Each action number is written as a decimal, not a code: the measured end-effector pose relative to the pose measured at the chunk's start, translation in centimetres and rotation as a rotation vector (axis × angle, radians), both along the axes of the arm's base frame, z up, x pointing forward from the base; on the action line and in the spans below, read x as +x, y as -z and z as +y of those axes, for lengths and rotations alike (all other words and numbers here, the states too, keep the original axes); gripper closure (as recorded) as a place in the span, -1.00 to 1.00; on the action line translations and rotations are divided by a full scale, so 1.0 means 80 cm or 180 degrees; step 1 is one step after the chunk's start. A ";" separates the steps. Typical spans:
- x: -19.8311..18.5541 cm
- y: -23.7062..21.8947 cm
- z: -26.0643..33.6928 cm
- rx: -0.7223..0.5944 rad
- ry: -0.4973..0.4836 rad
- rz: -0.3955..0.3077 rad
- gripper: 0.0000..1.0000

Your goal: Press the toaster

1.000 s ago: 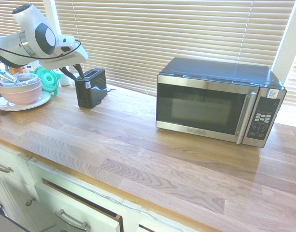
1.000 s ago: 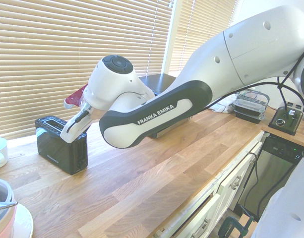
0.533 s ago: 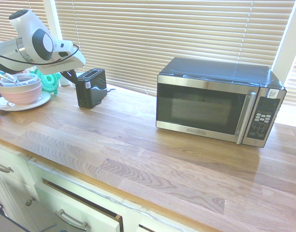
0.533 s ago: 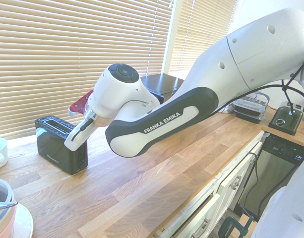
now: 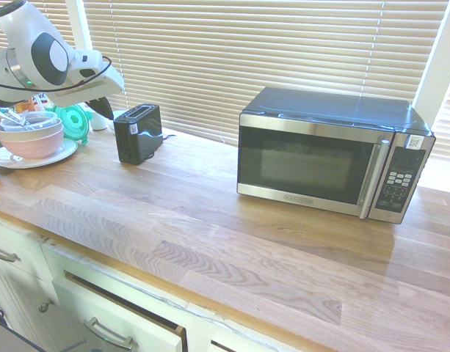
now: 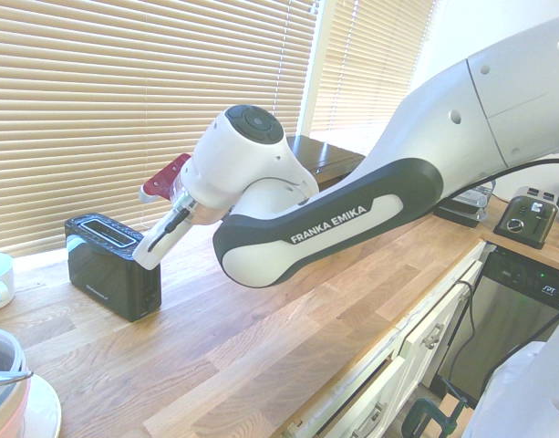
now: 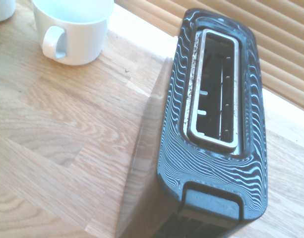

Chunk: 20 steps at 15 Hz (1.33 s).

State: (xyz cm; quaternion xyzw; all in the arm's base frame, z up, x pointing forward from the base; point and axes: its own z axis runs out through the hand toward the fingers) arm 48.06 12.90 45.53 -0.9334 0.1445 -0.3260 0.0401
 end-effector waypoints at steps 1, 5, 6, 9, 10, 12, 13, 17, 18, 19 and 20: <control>0.001 0.002 0.000 -0.0014 0.0001 0.0024 1.00; 0.019 -0.006 0.005 -0.0095 -0.0038 0.0101 1.00; 0.025 -0.009 0.007 -0.0102 -0.0048 0.0107 1.00; 0.038 -0.013 0.011 -0.0097 -0.0042 0.0144 1.00; 0.041 -0.012 0.010 -0.0097 -0.0045 0.0158 1.00; 0.047 -0.007 0.009 -0.0093 -0.0042 0.0187 1.00; 0.049 -0.003 0.009 -0.0091 -0.0042 0.0206 1.00; 0.063 0.017 0.007 -0.0080 -0.0028 0.0293 1.00; 0.067 0.020 0.006 -0.0077 -0.0023 0.0309 1.00; 0.072 0.025 0.005 -0.0074 -0.0021 0.0326 1.00; 0.076 0.030 0.004 -0.0073 -0.0021 0.0346 1.00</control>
